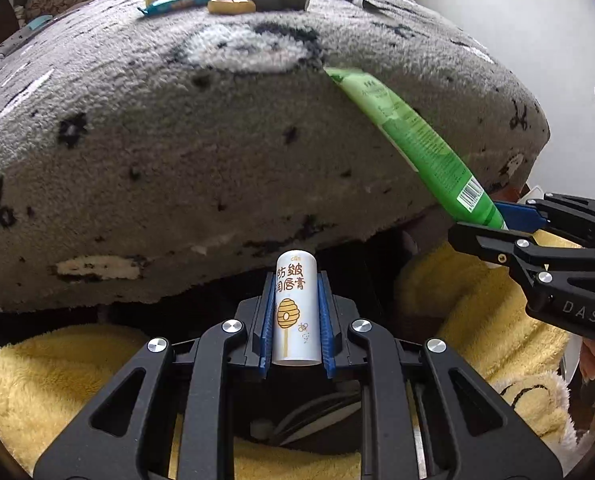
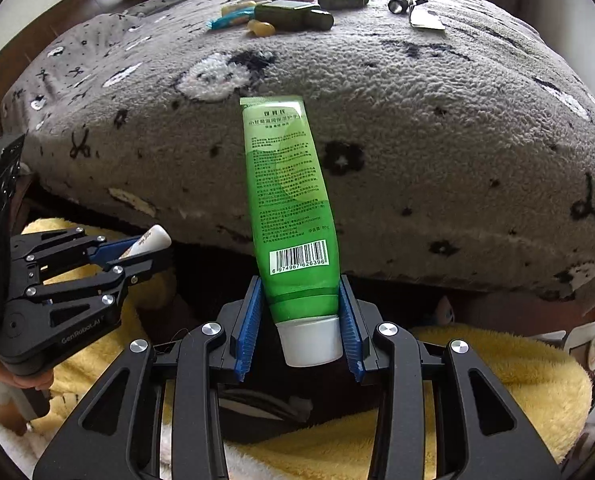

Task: Collect trash
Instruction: 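Lower both held items into the bin below the bed and open both tools, then grasp the yellow tube with left tool while right tool grasps the olive green bottle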

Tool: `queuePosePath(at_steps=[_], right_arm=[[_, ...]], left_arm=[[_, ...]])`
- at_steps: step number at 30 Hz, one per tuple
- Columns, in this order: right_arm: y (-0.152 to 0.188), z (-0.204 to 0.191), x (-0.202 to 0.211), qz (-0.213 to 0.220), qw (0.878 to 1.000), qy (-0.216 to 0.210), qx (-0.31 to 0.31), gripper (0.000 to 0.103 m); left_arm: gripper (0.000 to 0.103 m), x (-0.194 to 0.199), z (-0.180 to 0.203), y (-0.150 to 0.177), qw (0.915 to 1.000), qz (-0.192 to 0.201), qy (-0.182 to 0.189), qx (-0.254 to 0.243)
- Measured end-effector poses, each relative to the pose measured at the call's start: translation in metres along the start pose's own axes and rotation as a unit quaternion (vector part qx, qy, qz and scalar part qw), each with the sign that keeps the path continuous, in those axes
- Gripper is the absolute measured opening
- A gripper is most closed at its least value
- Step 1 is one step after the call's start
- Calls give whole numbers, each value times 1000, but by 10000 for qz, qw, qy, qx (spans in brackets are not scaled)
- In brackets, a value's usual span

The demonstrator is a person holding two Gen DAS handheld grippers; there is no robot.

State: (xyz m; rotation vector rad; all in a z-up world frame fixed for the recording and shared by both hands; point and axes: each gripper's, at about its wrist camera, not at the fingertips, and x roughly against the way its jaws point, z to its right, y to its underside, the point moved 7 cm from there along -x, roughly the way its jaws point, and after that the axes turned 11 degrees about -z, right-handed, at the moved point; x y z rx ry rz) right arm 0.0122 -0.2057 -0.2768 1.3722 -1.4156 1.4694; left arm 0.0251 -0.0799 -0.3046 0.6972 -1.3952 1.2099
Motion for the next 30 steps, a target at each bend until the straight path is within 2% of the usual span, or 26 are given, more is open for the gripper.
queuePosePath(at_steps=[4, 7, 15, 16, 17, 18, 21, 27, 30], right_arm=[[-4, 0, -38, -315, 9995, -50, -87, 36], [-6, 0, -56, -443, 9988, -69, -186, 36], [-7, -1, -65, -514, 9985, -132, -119, 37], [-8, -2, -65, -513, 9986, -120, -108, 37], [-9, -1, -65, -504, 9986, -118, -109, 38], [-10, 0, -63, -492, 9986, -128, -122, 43], [-14, 2, -56, -406, 9990, -79, -157, 56], [-21, 12, -37, -128, 9996, 21, -244, 56], [-27, 18, -24, 69, 9996, 92, -276, 61]], left_arm=[[18, -39, 0, 1, 9988, -465, 178, -22], [18, -59, -2, 4, 9974, -698, 149, 16], [19, -69, 0, 10, 9963, -800, 324, 43], [20, -69, 1, 11, 9963, -798, 333, 28], [29, -68, 2, 11, 9963, -787, 332, 20], [41, -67, 2, 11, 9966, -768, 299, 27], [47, -60, -1, 6, 9972, -715, 228, 46], [60, -39, -14, 3, 9988, -466, 78, 117], [66, -19, -22, -5, 9996, -215, -51, 169]])
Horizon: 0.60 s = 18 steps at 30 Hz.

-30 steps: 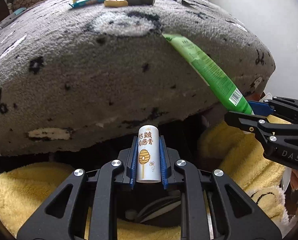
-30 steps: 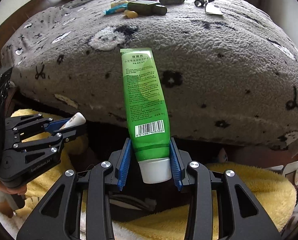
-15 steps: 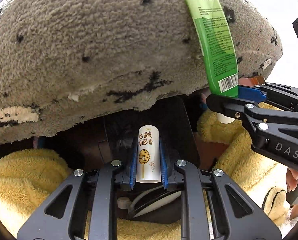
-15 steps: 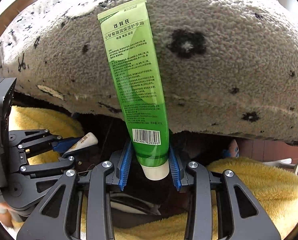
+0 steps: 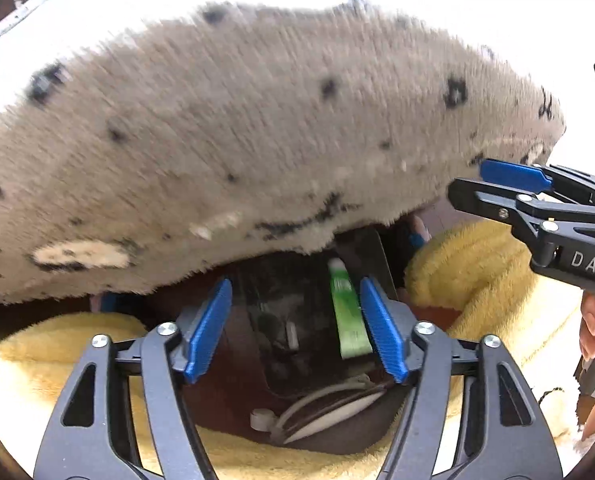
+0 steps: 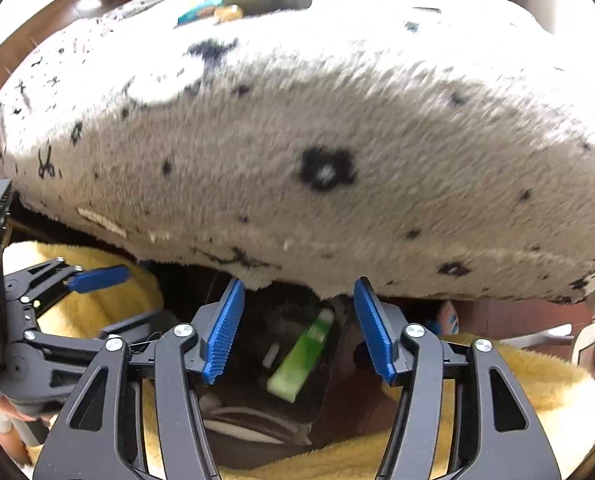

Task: Collect trash
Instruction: 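Grasp the yellow tube with left tool while right tool grasps the olive green bottle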

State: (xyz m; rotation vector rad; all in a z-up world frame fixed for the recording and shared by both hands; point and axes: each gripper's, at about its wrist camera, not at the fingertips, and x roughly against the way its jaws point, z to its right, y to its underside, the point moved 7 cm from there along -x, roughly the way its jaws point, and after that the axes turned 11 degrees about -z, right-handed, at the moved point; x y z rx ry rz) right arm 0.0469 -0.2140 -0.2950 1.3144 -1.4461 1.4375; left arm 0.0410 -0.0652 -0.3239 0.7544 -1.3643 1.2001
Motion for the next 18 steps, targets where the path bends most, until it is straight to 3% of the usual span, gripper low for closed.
queuePosePath(at_steps=[6, 13, 18], right_arm=[[-14, 11, 29, 395, 9992, 79, -69, 65], [-39, 26, 63, 850, 9961, 242, -67, 65], [-59, 32, 79, 1130, 9930, 335, -46, 65]], left_arm=[[75, 42, -16, -19, 9982, 566, -197, 60], [79, 86, -34, -43, 9914, 1197, -507, 162], [80, 96, -40, -61, 9880, 1384, -649, 218]])
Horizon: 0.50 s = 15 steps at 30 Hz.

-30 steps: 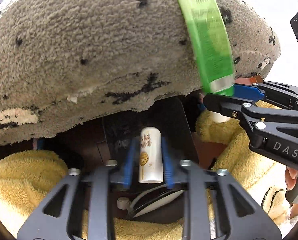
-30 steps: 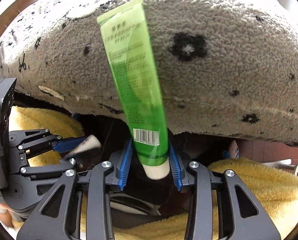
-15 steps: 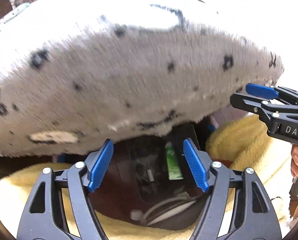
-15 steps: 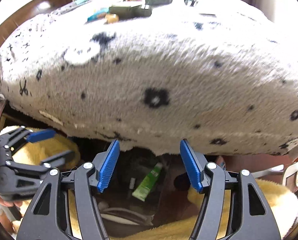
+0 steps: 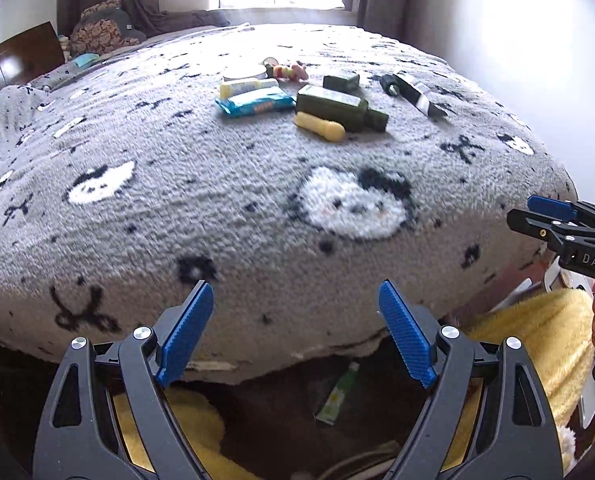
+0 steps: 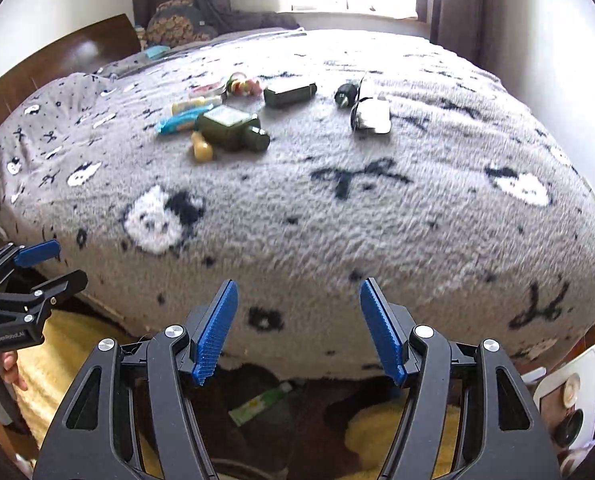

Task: Collect trash
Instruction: 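Grasp the yellow tube with left tool while right tool grasps the olive green bottle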

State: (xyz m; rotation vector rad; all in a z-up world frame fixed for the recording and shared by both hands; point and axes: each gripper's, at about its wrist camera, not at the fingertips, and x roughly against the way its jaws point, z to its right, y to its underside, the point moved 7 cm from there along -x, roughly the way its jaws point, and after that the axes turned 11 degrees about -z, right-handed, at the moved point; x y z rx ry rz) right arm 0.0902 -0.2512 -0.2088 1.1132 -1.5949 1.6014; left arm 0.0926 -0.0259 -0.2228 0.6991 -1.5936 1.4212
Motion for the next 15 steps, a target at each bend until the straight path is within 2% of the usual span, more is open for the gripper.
queuePosePath(at_steps=[9, 15], right_arm=[[-40, 2, -5, 158, 9999, 37, 23, 65], [-61, -5, -28, 85, 10000, 23, 47, 66]], left_arm=[[84, -7, -23, -34, 9996, 112, -247, 94], [84, -24, -29, -52, 9995, 111, -266, 124]])
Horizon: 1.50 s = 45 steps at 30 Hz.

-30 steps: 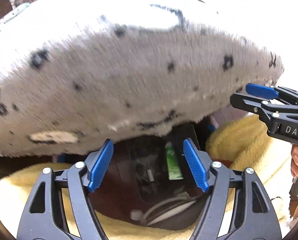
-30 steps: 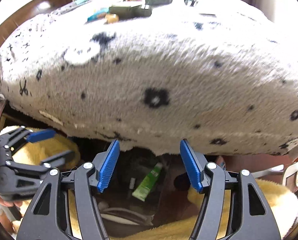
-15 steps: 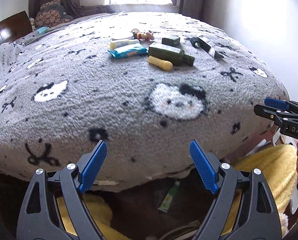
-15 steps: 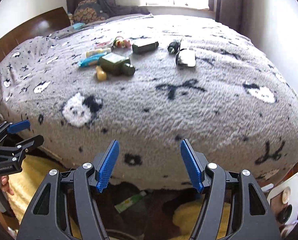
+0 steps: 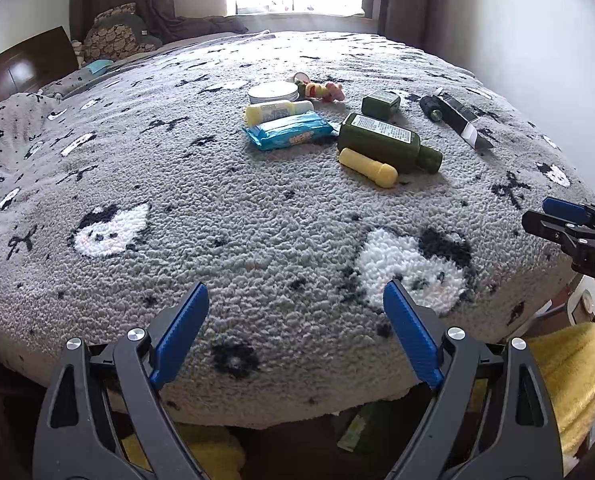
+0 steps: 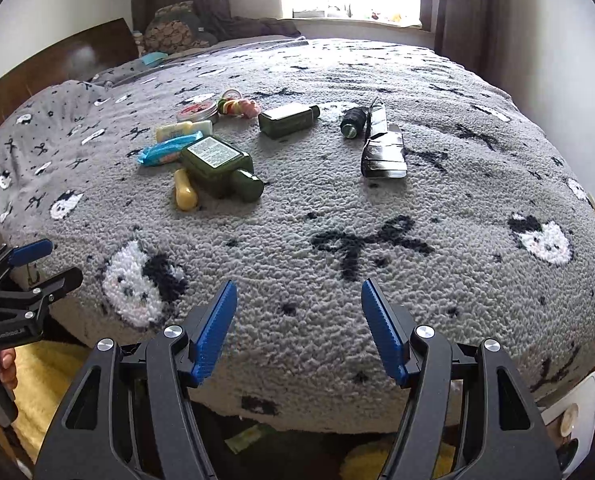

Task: Collect trash
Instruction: 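Grasp the yellow tube with left tool while right tool grasps the olive green bottle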

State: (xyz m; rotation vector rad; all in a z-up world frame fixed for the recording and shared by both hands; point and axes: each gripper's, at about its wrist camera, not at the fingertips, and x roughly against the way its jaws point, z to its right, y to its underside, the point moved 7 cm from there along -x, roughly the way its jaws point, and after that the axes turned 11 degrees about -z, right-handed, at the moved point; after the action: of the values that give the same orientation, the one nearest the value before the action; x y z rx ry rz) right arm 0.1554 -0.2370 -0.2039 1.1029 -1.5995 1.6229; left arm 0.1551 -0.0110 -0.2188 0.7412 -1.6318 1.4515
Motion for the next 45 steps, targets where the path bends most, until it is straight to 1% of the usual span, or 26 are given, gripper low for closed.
queuePosePath(at_steps=[2, 6, 11, 14, 18, 21, 24, 27, 29, 32, 34, 36, 38, 39, 42, 44, 45], right_arm=[[-7, -5, -9, 17, 10000, -29, 45, 66], [-26, -17, -29, -8, 9994, -296, 161, 66], [-60, -43, -55, -38, 9975, -429, 557, 65], [-77, -58, -71, -93, 9959, -269, 857, 65], [-94, -70, -93, -249, 9935, -194, 1095, 65], [-106, -75, -103, -297, 9923, -325, 1158, 65], [-113, -81, -110, -336, 9902, -460, 1277, 62], [-118, -75, -108, -330, 9909, -554, 1183, 61], [-119, -61, -102, -239, 9938, -373, 1018, 61], [-114, -35, -84, -134, 9970, -323, 697, 60], [-111, -22, -76, -50, 9978, -236, 614, 60], [-106, -6, -66, 24, 9988, -166, 470, 59], [-101, 7, -58, 81, 9993, -107, 351, 59], [-98, 13, -54, 111, 9995, -75, 290, 59], [-86, 27, -44, 176, 9997, -43, 168, 59], [-80, 33, -37, 219, 9997, -3, 135, 59], [-76, 36, -34, 232, 9997, 21, 118, 59]], left_arm=[[84, -5, 0, -5, 10000, -7, -8, -25], [84, -14, -3, -14, 10000, -43, -3, -25], [84, -23, -8, -24, 10000, -92, -16, 1], [84, -29, -8, -30, 9999, -122, 35, 4], [84, -36, -5, -36, 9998, -159, 131, -21], [84, -41, -2, -41, 9996, -184, 169, -92], [84, -46, 1, -44, 9995, -213, 201, -102], [84, -49, 5, -48, 9994, -224, 249, -120], [84, -51, 10, -53, 9992, -214, 293, -143], [83, -54, 19, -63, 9990, -192, 386, -130], [82, -57, 28, -71, 9986, -184, 483, -148], [77, -58, 39, -78, 9980, -160, 585, -197], [73, -63, 50, -86, 9971, -188, 697, -232], [69, -67, 54, -89, 9968, -225, 734, -236], [58, -80, 60, -99, 9970, -321, 675, -182], [55, -87, 61, -104, 9971, -373, 650, -122], [51, -90, 60, -106, 9972, -396, 631, -88]])
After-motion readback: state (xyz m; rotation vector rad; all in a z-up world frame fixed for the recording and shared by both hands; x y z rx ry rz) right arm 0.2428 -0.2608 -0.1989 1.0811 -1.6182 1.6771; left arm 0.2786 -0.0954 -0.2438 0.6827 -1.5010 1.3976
